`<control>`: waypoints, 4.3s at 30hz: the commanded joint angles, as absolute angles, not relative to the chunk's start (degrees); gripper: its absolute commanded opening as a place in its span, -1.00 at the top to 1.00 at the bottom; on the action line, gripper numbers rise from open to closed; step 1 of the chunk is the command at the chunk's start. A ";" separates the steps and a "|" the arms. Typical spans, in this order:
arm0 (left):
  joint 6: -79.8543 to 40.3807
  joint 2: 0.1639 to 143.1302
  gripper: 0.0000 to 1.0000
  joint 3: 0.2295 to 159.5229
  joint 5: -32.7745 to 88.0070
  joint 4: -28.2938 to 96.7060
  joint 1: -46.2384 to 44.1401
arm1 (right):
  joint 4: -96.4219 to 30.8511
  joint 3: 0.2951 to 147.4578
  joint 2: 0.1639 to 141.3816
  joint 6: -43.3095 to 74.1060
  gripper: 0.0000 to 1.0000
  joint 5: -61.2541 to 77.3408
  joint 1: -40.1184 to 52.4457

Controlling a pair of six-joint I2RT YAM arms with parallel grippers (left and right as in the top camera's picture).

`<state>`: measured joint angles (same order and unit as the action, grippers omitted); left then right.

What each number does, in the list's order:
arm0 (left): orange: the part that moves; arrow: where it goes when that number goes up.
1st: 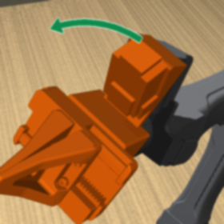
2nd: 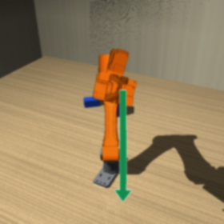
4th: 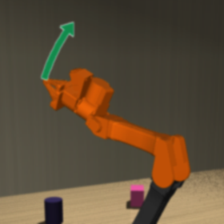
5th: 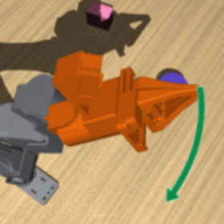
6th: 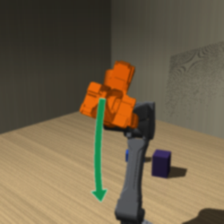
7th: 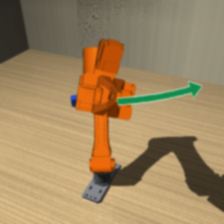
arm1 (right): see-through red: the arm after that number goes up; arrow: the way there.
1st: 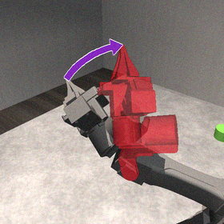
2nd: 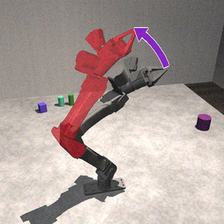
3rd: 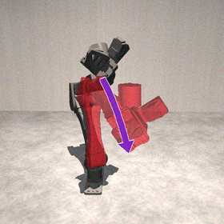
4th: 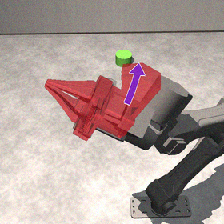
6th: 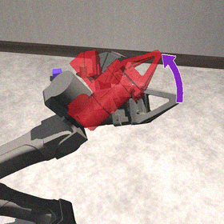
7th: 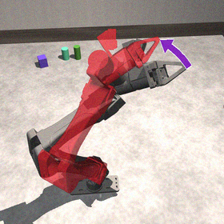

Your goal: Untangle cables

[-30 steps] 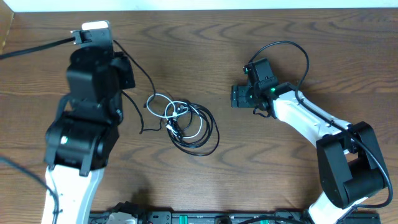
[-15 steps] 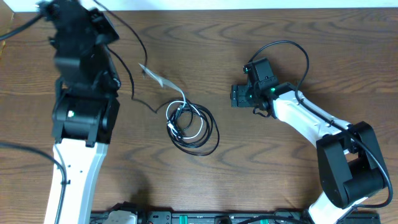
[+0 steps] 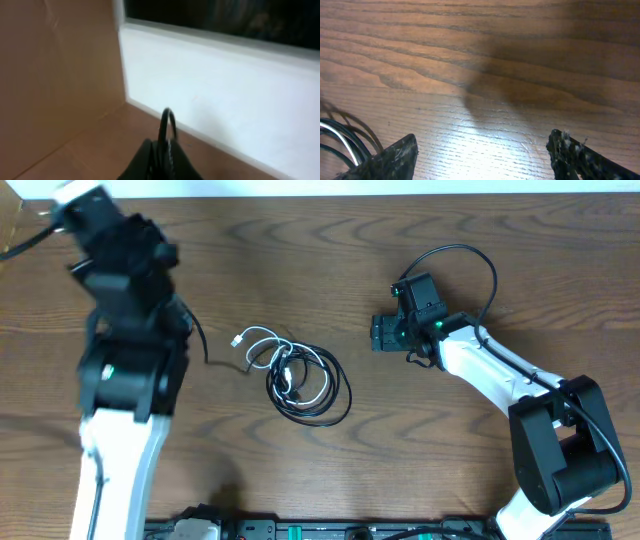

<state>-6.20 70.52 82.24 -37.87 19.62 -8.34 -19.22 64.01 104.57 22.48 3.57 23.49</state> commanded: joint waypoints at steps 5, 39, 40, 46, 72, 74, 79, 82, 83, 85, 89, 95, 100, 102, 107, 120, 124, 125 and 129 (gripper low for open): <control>-11.77 83.24 0.79 82.35 -40.51 27.97 -4.95 | -18.96 63.94 104.20 21.80 -0.34 6.13 23.75; -10.87 101.89 -0.34 81.14 23.55 55.92 9.23 | -50.06 80.09 106.19 23.46 0.06 12.47 33.12; -9.78 102.59 -0.25 81.14 23.53 57.01 8.14 | -50.22 80.16 106.19 23.46 0.04 12.82 33.50; -6.85 106.06 -0.14 80.73 19.42 62.41 0.99 | -52.05 80.14 113.60 23.05 -0.12 16.56 36.91; -9.28 120.53 0.85 80.71 34.30 46.09 -7.31 | -63.31 94.63 122.43 19.18 0.98 -5.45 32.97; -11.31 120.53 0.85 80.68 34.24 43.72 -6.76 | -63.07 94.59 122.58 19.18 0.98 -5.63 30.76; -11.70 120.53 0.66 80.68 29.87 42.30 -5.34 | -61.82 93.58 123.04 18.94 0.98 -5.65 27.00; -11.66 120.53 0.24 80.68 27.07 42.59 -4.78 | -59.72 92.40 123.15 17.89 0.98 -5.65 25.76; -11.68 120.53 0.20 80.68 26.68 42.72 -4.78 | -58.83 91.96 123.15 17.87 0.98 -5.65 25.45; -11.68 120.53 0.21 80.68 24.69 42.89 -4.84 | -57.43 91.15 123.24 17.28 0.98 -5.69 25.19; -11.68 120.53 0.31 80.68 16.84 43.79 -4.82 | -54.57 89.10 123.37 15.55 0.98 -7.40 24.82; -11.68 120.53 0.31 80.68 11.99 44.97 -4.84 | -50.89 85.95 123.42 14.04 0.98 -7.60 23.55; -13.61 120.53 0.53 80.68 -7.09 49.34 -4.62 | -49.93 84.05 123.63 14.02 0.98 -11.27 20.86; -15.18 120.53 0.53 80.68 -12.60 51.05 -3.92 | -49.87 83.59 123.72 13.30 0.98 -12.99 19.11; -15.38 120.53 0.54 80.68 -12.53 51.81 -1.21 | -48.77 83.50 123.76 12.56 0.98 -12.95 15.03; -20.38 120.55 0.57 80.68 -12.51 53.52 13.89 | -44.88 83.44 123.79 11.51 0.98 -14.02 -0.36; -21.80 120.55 0.63 80.68 -12.45 53.58 19.86 | -43.00 83.44 123.79 12.19 0.98 -13.87 -5.45; -21.78 120.55 0.63 80.68 -11.35 53.56 22.06 | -42.63 83.44 123.79 12.19 0.98 -13.21 -7.20; -21.74 120.55 0.63 80.68 -3.29 53.36 28.42 | -42.39 83.44 123.87 12.99 0.98 -9.56 -11.22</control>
<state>-20.78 119.28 81.28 -8.78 53.36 24.40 -42.19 84.99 121.86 12.36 -11.79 -9.19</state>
